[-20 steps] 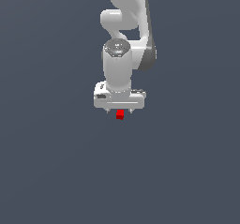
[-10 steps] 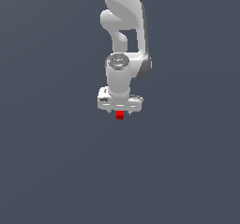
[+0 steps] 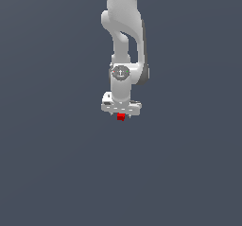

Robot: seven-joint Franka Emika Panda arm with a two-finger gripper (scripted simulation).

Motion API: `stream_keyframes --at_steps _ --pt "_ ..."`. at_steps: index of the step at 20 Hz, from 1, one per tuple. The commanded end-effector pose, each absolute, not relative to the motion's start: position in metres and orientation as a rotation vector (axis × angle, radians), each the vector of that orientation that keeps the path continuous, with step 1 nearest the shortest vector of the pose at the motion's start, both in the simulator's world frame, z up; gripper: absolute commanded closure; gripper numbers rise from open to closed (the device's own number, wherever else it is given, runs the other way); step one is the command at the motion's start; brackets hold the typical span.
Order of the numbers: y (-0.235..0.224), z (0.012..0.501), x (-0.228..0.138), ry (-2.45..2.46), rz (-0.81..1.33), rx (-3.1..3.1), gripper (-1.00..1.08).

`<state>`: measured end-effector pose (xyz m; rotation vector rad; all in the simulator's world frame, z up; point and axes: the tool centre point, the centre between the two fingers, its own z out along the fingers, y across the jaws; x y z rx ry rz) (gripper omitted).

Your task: Pick up the red cube and move it to a goal position.

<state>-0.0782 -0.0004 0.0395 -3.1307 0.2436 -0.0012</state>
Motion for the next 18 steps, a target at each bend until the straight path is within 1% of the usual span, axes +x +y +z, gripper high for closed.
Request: stream_keyframes --at_steps 1,7,8,18 --pt "0.0 0.0298 -0.083 0.259 -0.002 -3.131 -0.92" --pt "0.0009 0.0204 -0.0869 0.273 0.0 -3.13 -0.92" --pt "0.0009 0.0204 -0.0869 0.273 0.0 -3.13 1.08" --pt "0.001 0.0207 -0.0869 0.273 0.0 -3.13 1.08"
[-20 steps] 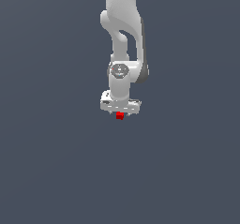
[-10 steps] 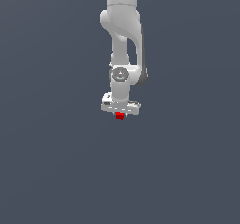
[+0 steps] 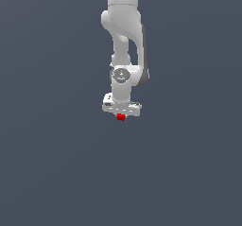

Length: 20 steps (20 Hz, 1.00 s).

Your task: Pick up the red cube and move it to a goal position.

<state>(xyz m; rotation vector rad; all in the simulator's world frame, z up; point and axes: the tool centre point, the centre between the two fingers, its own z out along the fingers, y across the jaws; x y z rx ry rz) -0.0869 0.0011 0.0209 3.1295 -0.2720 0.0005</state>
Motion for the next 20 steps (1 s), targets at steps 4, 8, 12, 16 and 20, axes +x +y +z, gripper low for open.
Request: stream_keyframes --at_steps 4,8,12,16,20 --pt "0.0 0.025 -0.087 -0.272 0.0 3.129 1.08" --pt "-0.001 0.037 -0.085 -0.272 0.0 3.129 1.08" --pt "-0.005 0.059 -0.083 -0.272 0.0 3.129 1.08" --pt "-0.009 0.089 -0.081 -0.273 0.0 3.13 1.08" --pt "-0.014 0.127 -0.077 -0.273 0.0 3.13 1.08"
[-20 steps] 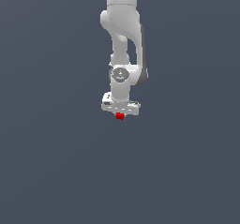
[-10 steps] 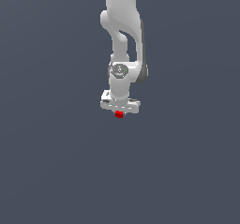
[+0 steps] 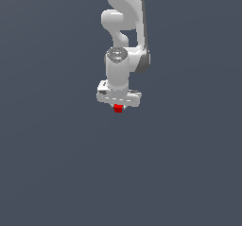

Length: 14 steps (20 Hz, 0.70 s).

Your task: Pick up the red cube and move it to a goal position.

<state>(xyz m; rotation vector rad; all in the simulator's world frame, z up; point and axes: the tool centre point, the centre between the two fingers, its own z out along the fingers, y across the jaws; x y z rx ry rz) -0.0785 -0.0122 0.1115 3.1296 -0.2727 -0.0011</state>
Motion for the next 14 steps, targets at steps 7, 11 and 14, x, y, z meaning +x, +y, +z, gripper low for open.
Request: stream_keyframes --at_steps 7,11,14 --pt "-0.025 0.2 -0.07 -0.274 0.0 3.13 1.08" --pt "-0.031 0.241 -0.065 -0.274 0.0 3.13 1.08" --pt "-0.036 0.271 -0.062 -0.274 0.0 3.13 1.08"
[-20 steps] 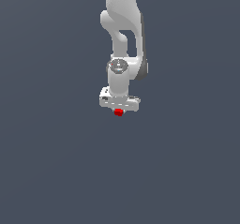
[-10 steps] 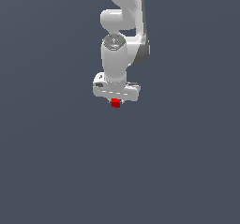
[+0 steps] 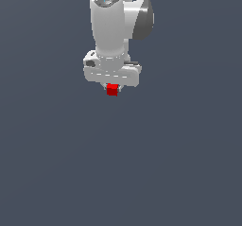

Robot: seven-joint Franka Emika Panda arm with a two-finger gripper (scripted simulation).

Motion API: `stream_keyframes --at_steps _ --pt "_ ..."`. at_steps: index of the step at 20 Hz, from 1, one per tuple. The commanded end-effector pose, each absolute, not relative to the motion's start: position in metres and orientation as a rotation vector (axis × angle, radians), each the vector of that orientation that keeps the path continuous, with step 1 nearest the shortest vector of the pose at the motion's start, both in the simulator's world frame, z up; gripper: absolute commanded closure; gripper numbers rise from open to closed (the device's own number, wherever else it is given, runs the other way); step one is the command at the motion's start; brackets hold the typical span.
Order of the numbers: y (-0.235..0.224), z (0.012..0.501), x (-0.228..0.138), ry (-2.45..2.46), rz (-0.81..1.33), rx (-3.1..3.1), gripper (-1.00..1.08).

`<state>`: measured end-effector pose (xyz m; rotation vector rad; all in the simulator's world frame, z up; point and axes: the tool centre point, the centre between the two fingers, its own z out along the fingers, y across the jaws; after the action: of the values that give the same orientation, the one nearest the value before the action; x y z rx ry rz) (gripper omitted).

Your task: Pick up the red cube and move it to a goal position.

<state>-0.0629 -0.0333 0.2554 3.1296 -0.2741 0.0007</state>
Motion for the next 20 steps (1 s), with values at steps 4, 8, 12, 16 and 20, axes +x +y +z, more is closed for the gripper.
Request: stream_keyframes --at_steps 4,8,12,16,20 --pt "-0.041 0.312 -0.056 -0.274 0.0 3.13 1.08" --pt "-0.047 0.348 -0.051 -0.274 0.0 3.13 1.08" --pt "-0.051 0.375 -0.047 -0.274 0.0 3.13 1.08" --pt "-0.053 0.394 -0.043 -0.273 0.0 3.13 1.08" --pt "-0.055 0.405 -0.04 -0.273 0.0 3.13 1.08"
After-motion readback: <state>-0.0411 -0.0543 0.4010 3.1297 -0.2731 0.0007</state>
